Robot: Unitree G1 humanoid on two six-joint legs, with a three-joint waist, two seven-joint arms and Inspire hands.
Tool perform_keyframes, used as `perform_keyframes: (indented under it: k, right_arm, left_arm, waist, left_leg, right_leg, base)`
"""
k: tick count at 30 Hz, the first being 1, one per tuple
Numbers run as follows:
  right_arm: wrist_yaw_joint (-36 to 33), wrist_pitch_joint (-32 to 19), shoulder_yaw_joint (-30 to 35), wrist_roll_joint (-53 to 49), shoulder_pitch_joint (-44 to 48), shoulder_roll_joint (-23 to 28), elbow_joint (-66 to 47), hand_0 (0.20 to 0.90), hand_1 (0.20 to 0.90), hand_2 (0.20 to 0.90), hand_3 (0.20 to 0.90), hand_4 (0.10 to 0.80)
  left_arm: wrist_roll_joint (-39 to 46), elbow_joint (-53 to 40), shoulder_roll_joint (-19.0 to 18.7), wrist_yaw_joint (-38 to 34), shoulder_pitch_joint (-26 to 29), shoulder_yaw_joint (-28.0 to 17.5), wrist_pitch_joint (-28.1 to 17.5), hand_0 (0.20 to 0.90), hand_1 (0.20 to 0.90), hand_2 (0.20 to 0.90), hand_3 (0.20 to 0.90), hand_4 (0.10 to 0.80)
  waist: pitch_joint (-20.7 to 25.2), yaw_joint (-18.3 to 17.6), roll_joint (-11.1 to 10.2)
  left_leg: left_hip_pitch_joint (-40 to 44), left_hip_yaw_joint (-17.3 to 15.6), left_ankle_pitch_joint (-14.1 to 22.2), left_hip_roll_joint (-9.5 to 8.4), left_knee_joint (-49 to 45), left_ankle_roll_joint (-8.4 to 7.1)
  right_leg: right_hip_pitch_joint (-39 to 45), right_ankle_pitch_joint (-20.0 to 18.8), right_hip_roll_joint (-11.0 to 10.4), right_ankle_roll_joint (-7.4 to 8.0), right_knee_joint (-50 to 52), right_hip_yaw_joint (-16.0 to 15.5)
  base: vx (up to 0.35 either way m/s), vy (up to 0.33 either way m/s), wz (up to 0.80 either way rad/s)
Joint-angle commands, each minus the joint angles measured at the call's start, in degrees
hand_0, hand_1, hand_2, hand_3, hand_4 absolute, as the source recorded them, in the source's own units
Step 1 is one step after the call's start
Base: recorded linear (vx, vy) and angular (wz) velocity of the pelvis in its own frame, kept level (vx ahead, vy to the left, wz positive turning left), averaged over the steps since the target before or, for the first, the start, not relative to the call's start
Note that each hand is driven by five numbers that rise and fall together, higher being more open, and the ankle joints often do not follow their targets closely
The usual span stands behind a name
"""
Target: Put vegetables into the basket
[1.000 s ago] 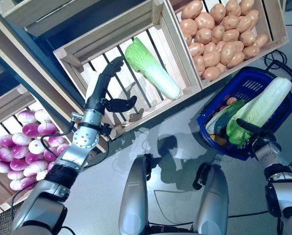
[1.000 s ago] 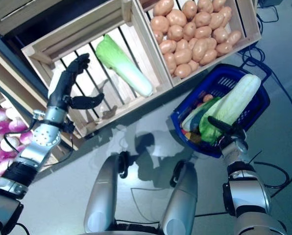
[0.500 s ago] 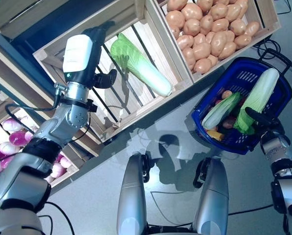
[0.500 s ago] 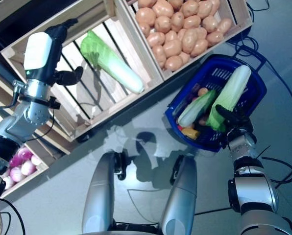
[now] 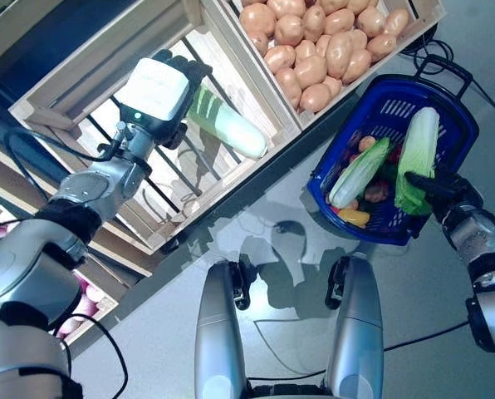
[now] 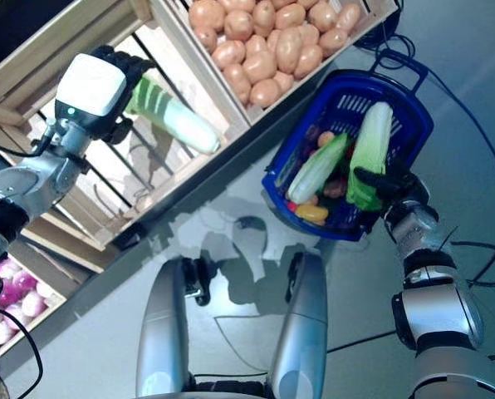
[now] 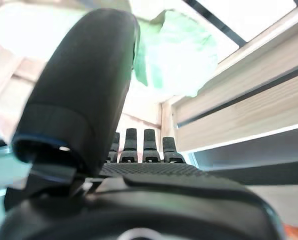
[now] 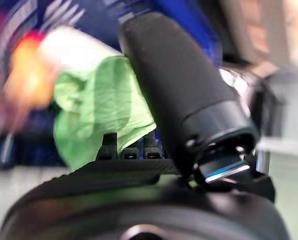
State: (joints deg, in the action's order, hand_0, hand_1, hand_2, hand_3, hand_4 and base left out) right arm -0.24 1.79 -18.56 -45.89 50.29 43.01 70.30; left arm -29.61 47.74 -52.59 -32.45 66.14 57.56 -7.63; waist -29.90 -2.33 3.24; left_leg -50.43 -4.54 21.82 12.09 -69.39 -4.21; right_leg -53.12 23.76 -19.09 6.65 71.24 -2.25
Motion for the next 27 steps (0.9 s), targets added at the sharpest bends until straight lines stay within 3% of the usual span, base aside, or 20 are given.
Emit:
perform_keyframes:
  k: [1,7,14,19,27]
  right_arm:
    - [-5.81,-3.38,-2.0,9.09,7.35,5.11,2.21,0.9,0.9,0.9,0.9,0.8]
    - [-17.29,-8.34,-7.8,20.95,9.93,5.32,-2.55,0.9,0.9,0.9,0.9,0.8]
    - [-28.71,-16.57,-6.06,27.35,6.58,5.09,-17.13,0.9,0.9,0.9,0.9,0.8]
    - [-30.09,-19.38,-4.79,27.56,4.07,5.12,-22.64,0.9,0.9,0.9,0.9,0.8]
    - [-27.9,-19.31,-5.01,24.98,3.34,4.44,-22.16,0.9,0.9,0.9,0.9,0.8]
  left_arm:
    - [-0.38,4.77,-1.84,-2.14,9.72,-2.05,3.07,0.9,0.9,0.9,0.9,0.8]
    - [-0.37,6.41,-1.72,-2.38,11.26,-1.11,3.29,0.9,0.9,0.9,0.9,0.8]
    - [-2.06,3.96,-3.19,-4.78,8.48,-4.03,4.27,0.9,0.9,0.9,0.9,0.8]
    - [-3.58,2.38,-3.94,-5.96,7.38,-5.81,4.24,0.9,0.9,0.9,0.9,0.8]
    - [-5.05,2.1,-3.33,-6.29,8.99,-5.06,2.84,0.9,0.9,0.9,0.9,0.8]
  waist:
    - [1.9,-0.45,0.04]
    - [1.78,-0.81,0.13]
    - [1.83,-1.5,0.43]
    - [1.83,-1.73,0.63]
    - [1.5,-1.86,0.41]
  left_leg:
    - [2.57,1.18,0.53,2.9,4.9,-2.71]
    - [2.08,0.68,0.4,2.98,5.7,-2.62]
    - [2.65,0.15,0.68,2.63,7.19,-3.05]
    - [2.5,-0.04,0.97,2.38,7.25,-3.36]
    - [1.79,-0.03,1.41,2.55,6.54,-3.43]
  right_leg:
    - [3.91,-3.67,-1.51,-0.78,-4.78,1.1]
    - [3.45,-3.94,-0.94,-0.63,-5.63,1.4]
    - [3.89,-3.67,-0.61,-0.23,-6.85,1.71]
    - [3.68,-3.54,-0.72,0.01,-7.12,1.83]
    - [2.98,-3.53,-1.08,0.07,-6.75,1.73]
  base:
    - [-0.038,0.009,-0.09]
    - [-0.012,0.006,-0.03]
    - [0.001,0.002,-0.01]
    - [0.0,0.0,0.0]
    - [0.0,0.0,0.0]
